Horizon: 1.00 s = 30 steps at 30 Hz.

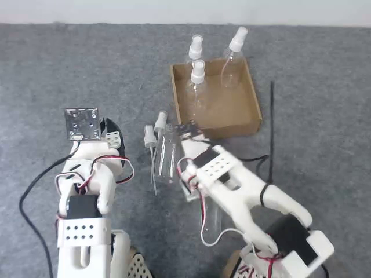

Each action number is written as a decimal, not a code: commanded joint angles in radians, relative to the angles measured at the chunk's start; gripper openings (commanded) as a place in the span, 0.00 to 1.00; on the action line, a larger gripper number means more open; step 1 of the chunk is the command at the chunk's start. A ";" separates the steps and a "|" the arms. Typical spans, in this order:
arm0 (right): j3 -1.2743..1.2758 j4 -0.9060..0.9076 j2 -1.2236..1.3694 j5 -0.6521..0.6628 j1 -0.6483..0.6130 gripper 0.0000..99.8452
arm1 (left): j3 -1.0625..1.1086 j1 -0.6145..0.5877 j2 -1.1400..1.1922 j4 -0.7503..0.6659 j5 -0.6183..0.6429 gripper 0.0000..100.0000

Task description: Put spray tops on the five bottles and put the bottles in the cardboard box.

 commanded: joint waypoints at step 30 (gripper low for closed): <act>-0.130 -0.110 0.035 0.876 1.159 0.01 | -0.631 0.100 0.830 0.278 -0.037 0.04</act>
